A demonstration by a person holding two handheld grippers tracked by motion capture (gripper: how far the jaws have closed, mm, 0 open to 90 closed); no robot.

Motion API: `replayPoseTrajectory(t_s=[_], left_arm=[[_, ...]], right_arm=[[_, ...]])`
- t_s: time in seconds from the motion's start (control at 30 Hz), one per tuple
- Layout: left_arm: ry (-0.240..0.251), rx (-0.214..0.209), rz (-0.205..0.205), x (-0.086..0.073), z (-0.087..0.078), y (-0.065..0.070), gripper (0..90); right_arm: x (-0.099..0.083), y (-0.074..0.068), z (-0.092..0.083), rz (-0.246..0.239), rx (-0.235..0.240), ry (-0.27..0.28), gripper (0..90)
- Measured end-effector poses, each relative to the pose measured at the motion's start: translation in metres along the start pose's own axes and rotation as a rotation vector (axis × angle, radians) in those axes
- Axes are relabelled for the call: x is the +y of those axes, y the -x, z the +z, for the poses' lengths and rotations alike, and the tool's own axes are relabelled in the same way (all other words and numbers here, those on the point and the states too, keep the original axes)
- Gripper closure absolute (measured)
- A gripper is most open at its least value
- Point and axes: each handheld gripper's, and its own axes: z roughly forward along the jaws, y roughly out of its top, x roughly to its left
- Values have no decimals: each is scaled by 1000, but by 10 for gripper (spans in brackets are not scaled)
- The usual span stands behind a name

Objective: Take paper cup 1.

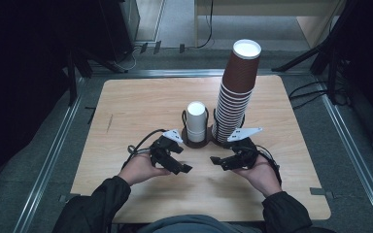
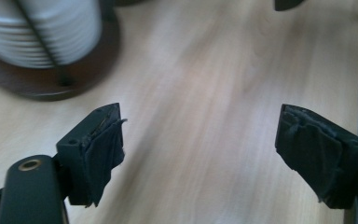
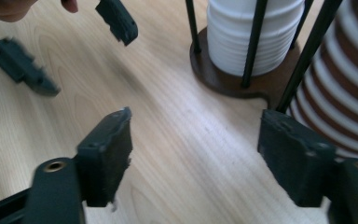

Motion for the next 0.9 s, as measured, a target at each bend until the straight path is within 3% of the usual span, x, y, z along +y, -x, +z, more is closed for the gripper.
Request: replayPoseTrajectory(t_s=[0.07, 0.17, 0.3, 0.53, 0.77, 0.9], left_arm=[[29, 21, 27, -1, -8, -1, 245], [48, 60, 54, -1, -17, -2, 268], [82, 64, 27, -2, -22, -9, 309], [95, 73, -3, -3, -24, -18, 273], [130, 69, -16, -4, -31, -21, 184], [137, 44, -39, -3, -31, -23, 167]], right_arm=[[1, 1, 0, -3, 5, 7, 361], [1, 1, 2, -3, 16, 6, 396], [-1, 1, 5, -12, 35, -8, 461], [-2, 6, 7, -11, 59, -13, 545], [-1, 4, 5, -7, 36, 9, 596], [-1, -1, 6, -13, 38, 13, 638]])
